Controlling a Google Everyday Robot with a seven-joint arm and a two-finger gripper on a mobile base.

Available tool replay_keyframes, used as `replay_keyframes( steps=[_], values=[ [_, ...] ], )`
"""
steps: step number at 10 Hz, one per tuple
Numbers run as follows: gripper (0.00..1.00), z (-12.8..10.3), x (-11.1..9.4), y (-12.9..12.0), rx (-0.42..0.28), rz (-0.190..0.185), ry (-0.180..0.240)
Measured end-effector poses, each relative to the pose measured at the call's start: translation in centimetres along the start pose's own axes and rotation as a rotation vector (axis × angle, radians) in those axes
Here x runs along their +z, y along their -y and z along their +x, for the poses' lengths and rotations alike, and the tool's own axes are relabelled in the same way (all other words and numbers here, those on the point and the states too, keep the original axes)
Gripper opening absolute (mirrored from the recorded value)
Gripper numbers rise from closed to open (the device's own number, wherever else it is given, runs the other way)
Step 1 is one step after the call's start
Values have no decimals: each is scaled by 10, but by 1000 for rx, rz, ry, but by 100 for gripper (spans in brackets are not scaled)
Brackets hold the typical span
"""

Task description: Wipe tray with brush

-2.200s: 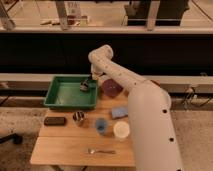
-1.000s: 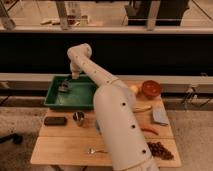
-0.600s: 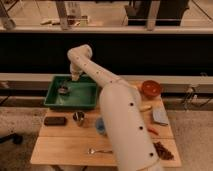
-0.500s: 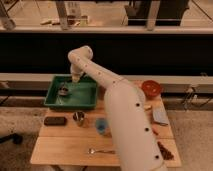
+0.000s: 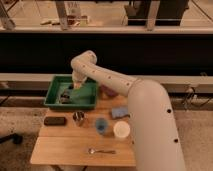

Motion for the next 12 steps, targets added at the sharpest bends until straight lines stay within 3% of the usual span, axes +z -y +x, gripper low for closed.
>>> replay_keyframes(
  steps=[4, 8, 12],
  values=[
    [0, 15, -4, -1, 24, 10, -20],
    [0, 70, -20, -6, 105, 41, -83],
    [0, 97, -33, -3, 153, 91, -138]
  ],
)
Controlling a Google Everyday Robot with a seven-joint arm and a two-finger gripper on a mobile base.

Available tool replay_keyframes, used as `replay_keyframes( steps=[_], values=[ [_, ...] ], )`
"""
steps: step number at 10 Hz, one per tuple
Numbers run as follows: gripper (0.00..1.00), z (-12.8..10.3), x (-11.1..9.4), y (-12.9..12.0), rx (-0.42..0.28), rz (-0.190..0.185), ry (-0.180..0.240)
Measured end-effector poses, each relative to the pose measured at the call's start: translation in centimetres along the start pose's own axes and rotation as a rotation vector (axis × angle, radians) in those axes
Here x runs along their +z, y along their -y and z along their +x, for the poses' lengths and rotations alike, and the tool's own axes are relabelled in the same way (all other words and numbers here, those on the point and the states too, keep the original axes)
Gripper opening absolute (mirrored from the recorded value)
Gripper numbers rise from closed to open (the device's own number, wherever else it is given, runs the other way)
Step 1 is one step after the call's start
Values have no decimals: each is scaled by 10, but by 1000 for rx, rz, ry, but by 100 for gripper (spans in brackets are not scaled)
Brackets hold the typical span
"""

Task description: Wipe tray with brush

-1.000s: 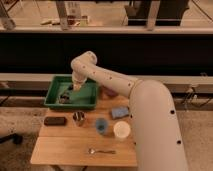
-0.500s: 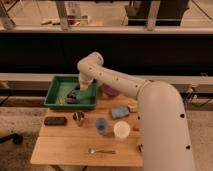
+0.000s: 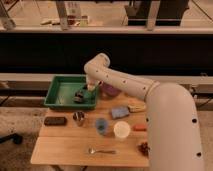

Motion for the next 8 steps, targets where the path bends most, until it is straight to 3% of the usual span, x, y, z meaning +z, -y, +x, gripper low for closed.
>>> replay_keyframes(
  steps=[4, 8],
  values=[
    [0, 15, -9, 8, 26, 40, -36],
    [0, 15, 0, 14, 18, 38, -56]
  ],
)
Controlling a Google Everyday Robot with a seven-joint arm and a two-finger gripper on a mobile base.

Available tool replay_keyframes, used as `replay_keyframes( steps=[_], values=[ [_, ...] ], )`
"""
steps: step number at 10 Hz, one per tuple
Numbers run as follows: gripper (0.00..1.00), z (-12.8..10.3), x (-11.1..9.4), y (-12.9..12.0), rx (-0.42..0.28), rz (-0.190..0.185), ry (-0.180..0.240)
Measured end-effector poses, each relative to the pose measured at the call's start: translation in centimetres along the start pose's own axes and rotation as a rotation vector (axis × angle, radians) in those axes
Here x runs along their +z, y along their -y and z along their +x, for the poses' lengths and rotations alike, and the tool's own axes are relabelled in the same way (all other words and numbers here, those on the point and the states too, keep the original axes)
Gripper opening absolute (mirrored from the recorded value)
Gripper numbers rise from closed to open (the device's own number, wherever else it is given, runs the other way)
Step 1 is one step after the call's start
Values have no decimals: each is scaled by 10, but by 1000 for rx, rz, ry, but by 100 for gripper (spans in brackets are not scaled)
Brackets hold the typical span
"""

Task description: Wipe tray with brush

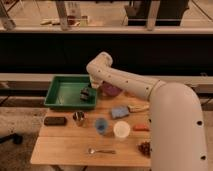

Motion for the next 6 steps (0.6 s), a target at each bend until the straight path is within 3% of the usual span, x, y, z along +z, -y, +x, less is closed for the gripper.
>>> replay_keyframes(
  steps=[6],
  values=[
    [0, -7, 32, 51, -20, -4, -24]
  ],
)
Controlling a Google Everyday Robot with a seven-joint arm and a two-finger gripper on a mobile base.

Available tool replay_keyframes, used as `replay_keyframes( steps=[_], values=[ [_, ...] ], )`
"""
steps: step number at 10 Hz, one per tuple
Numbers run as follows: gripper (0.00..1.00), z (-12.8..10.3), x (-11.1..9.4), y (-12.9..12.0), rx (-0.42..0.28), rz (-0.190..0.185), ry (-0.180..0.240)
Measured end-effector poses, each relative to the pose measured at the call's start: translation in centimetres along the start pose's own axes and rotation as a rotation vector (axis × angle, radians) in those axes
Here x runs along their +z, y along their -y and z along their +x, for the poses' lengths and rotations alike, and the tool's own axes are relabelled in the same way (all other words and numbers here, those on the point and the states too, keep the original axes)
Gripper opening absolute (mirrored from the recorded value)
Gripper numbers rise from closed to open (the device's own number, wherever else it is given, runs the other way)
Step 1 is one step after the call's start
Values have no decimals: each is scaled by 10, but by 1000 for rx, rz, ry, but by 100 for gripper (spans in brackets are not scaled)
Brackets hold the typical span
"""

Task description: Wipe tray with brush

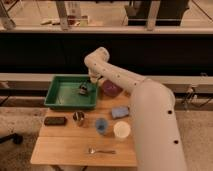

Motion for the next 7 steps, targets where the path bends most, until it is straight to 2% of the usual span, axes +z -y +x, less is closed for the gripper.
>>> replay_keyframes(
  steps=[2, 5, 7],
  values=[
    [0, -3, 6, 15, -6, 1, -12],
    [0, -10, 9, 16, -19, -5, -11],
    [0, -34, 13, 9, -46, -20, 11]
  ],
)
